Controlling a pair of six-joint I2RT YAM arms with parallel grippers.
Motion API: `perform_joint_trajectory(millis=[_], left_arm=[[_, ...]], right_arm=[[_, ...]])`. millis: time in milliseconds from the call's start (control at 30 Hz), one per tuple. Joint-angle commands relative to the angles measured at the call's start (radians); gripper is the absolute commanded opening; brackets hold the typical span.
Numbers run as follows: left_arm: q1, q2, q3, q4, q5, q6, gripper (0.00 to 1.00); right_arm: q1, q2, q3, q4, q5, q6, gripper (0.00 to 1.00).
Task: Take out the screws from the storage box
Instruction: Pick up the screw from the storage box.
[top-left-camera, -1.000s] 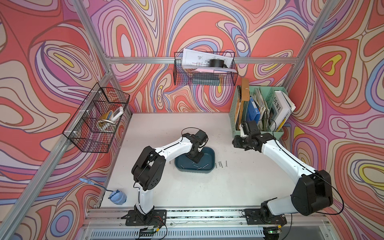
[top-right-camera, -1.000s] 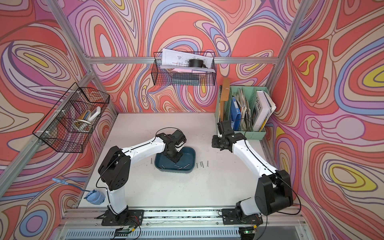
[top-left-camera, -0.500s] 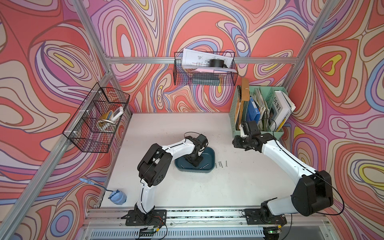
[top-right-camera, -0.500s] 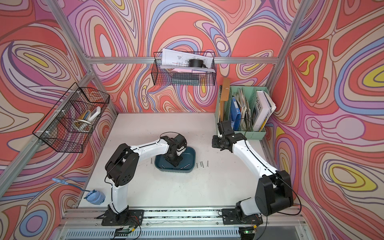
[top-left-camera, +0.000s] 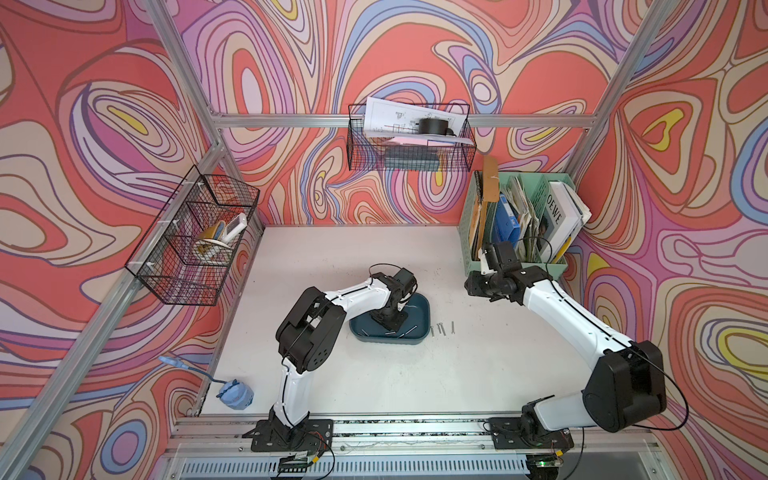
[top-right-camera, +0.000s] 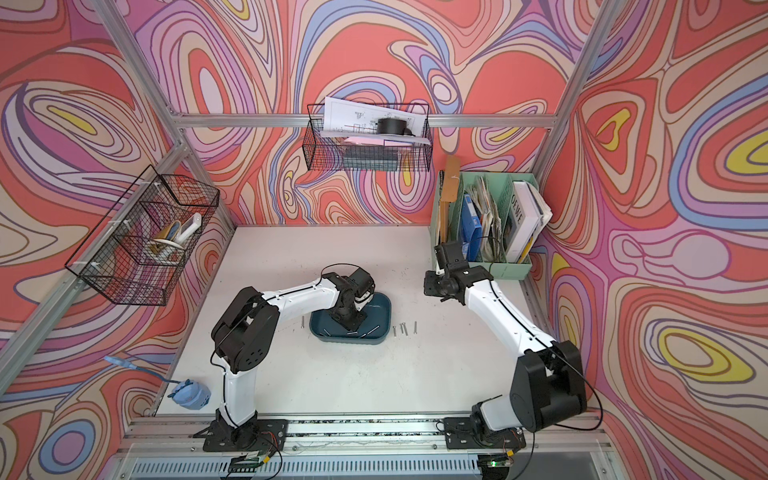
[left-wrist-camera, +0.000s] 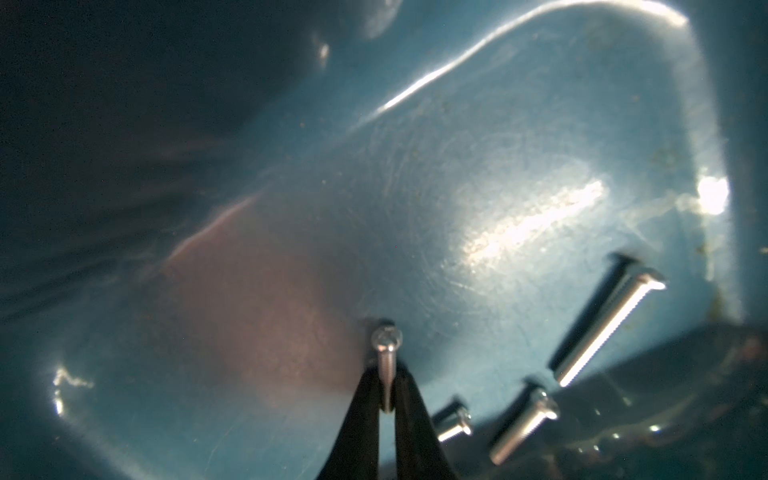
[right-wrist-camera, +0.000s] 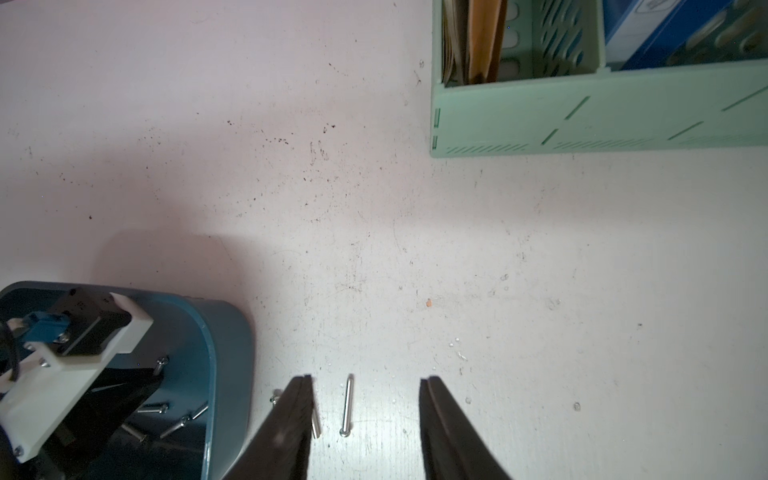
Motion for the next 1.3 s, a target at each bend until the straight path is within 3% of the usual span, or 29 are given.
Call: perform_joint_trajectory(millis=[0, 400, 700, 1000, 1267], left_arm=[[0.005, 0.016, -0.032, 0.011, -0.033, -0.015, 0.08], [0.005, -0.102, 0.034, -0.033, -0.083, -0.041, 0.06], [0.014, -0.234, -0.001, -0.078, -0.095, -0.077, 0.06], [0.185, -0.443, -0.151, -0.079, -0.057, -0.138, 0.07], [0.397, -0.521, -0.269, -0.084, -0.005, -0.137, 0.09]], right_arm=[[0.004, -0.008, -0.006, -0.008, -0.001, -0.013, 0.44], [0.004, -0.005, -0.001, -0.015, 0.003, -0.026, 0.44], [0.004, -0.004, -0.001, -0.015, 0.004, -0.027, 0.43], [0.004, 0.006, 0.002, -0.011, -0.004, -0.026, 0.44], [0.004, 0.006, 0.002, -0.008, -0.002, -0.026, 0.44]])
